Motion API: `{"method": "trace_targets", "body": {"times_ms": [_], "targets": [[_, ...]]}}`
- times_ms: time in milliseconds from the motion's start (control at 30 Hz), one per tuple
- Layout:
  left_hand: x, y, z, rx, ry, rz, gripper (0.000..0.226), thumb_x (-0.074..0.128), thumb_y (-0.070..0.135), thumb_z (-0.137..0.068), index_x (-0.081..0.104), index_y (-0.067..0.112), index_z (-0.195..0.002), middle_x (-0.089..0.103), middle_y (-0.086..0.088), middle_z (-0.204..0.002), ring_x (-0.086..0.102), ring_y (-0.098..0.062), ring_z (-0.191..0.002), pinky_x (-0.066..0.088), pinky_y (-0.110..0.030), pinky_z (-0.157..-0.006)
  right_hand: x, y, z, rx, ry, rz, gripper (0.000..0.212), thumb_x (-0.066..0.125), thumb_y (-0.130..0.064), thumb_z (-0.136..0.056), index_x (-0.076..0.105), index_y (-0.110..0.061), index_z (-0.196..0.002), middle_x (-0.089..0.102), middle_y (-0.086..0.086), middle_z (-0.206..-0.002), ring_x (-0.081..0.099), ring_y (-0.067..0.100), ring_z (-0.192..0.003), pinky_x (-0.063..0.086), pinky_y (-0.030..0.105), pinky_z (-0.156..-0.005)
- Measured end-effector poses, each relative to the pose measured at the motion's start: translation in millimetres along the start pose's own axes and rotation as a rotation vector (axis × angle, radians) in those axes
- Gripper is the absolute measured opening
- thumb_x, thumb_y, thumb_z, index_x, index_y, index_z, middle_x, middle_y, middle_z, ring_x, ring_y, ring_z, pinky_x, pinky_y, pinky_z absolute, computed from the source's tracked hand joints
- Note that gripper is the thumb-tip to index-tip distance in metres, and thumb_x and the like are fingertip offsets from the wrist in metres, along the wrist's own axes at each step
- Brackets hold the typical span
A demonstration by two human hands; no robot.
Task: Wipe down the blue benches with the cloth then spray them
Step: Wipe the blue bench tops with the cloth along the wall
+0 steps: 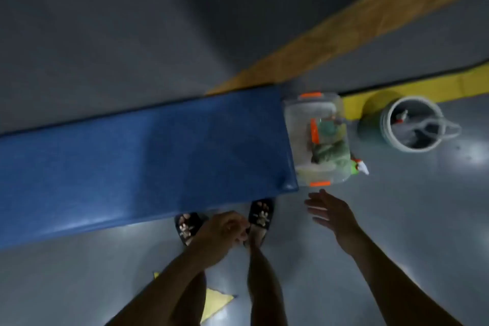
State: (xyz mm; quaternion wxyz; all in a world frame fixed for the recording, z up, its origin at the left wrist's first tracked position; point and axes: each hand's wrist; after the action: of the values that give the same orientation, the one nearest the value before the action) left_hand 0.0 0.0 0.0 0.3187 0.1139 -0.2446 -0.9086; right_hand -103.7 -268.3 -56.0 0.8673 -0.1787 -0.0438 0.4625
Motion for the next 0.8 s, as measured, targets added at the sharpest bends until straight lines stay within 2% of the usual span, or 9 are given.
{"method": "trace_targets", "body": {"times_ms": [67,133,300,400,467,533,600,700,800], "targets": [[24.5,-17.7,-29.7,0.017,-0.027,-0.058,0.022,0.050,0.008,-0.101,0.068,0.019,-0.095,0.073,0.009,-0.076,0.067,-0.001,-0.074,0.049,-0.013,-0.068,-15.7,15.4,-31.0,0.027,0.067,-0.018,0.030,0.045,-0.022,-0.105,0.063,-0.002,-0.119,0.065,0.020,-0.118,0.061,0.033,-0.108,0.046,0.030,-0.079],[45.5,-28.9,-57.5,0.068,-0.067,-0.113,0.023,0.048,0.013,-0.103,0.068,0.025,-0.100,0.074,0.008,-0.088,0.068,-0.001,-0.085,0.050,-0.014,-0.075,-30.6,28.4,-64.6,0.016,0.103,-0.007,0.026,0.045,-0.013,-0.104,0.062,-0.003,-0.121,0.065,0.019,-0.114,0.061,0.035,-0.108,0.044,0.030,-0.075],[94.2,-34.4,-117.8,0.231,-0.066,-0.137,0.020,0.048,0.027,-0.103,0.066,0.025,-0.113,0.073,0.011,-0.105,0.068,-0.002,-0.101,0.055,-0.022,-0.086,-55.8,44.8,-152.0,-0.070,0.179,0.005,0.020,0.051,-0.005,-0.099,0.062,-0.007,-0.117,0.065,0.009,-0.090,0.062,0.023,-0.077,0.045,0.031,-0.067],[105.8,-13.9,-146.0,0.400,0.009,-0.237,0.023,0.049,0.027,-0.102,0.065,0.022,-0.117,0.071,0.013,-0.103,0.067,0.001,-0.099,0.051,-0.012,-0.081,-64.7,46.7,-205.7,-0.233,0.293,0.428,0.030,0.058,-0.012,-0.090,0.066,-0.025,-0.116,0.070,0.001,-0.099,0.065,0.020,-0.087,0.055,0.038,-0.083],[109.6,0.1,-163.7,0.497,0.066,-0.275,0.023,0.050,0.025,-0.102,0.066,0.017,-0.116,0.072,0.010,-0.102,0.067,-0.001,-0.097,0.051,-0.011,-0.080,-67.3,39.0,-232.7,-0.361,0.343,0.679,0.041,0.060,-0.007,-0.085,0.063,-0.023,-0.122,0.065,0.004,-0.115,0.062,0.023,-0.100,0.047,0.030,-0.087],[111.1,12.6,-179.5,0.563,0.111,-0.327,0.020,0.052,0.020,-0.101,0.067,0.015,-0.113,0.073,0.009,-0.102,0.068,-0.002,-0.096,0.051,-0.012,-0.080,-67.7,26.3,-256.8,-0.495,0.383,0.914,0.052,0.061,-0.002,-0.079,0.060,-0.020,-0.129,0.056,0.009,-0.130,0.055,0.032,-0.114,0.045,0.037,-0.092],[110.3,21.0,-193.8,0.595,0.145,-0.351,0.017,0.055,0.012,-0.100,0.068,0.013,-0.112,0.072,0.007,-0.101,0.068,-0.002,-0.096,0.048,-0.009,-0.078,-69.1,16.9,-280.3,-0.577,0.438,1.093,0.058,0.062,-0.001,-0.073,0.060,-0.019,-0.128,0.052,0.011,-0.135,0.048,0.038,-0.119,0.043,0.045,-0.094],[109.2,29.1,-206.0,0.626,0.179,-0.387,0.017,0.056,0.010,-0.098,0.068,0.011,-0.110,0.072,0.007,-0.099,0.066,0.000,-0.093,0.046,-0.006,-0.076,-70.7,12.7,-305.4,-0.581,0.442,1.291,0.065,0.066,-0.003,-0.069,0.056,-0.019,-0.131,0.048,0.013,-0.137,0.041,0.040,-0.125,0.039,0.049,-0.098],[110.6,27.9,-209.8,0.622,0.208,-0.384,0.016,0.057,0.009,-0.097,0.069,0.009,-0.107,0.071,0.008,-0.095,0.066,0.002,-0.091,0.045,-0.005,-0.074,-77.7,17.8,-329.5,-0.489,0.376,1.474,0.080,0.074,-0.008,-0.069,0.045,-0.022,-0.142,0.037,0.013,-0.149,0.031,0.040,-0.136,0.034,0.054,-0.107]]}}
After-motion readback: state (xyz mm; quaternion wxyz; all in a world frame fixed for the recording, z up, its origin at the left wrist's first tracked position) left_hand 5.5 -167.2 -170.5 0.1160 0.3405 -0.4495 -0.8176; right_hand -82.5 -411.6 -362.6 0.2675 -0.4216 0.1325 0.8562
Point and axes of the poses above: each hand's wrist, its own z-axis away from the middle knuckle, its own x-axis out of the palm, y = z × x
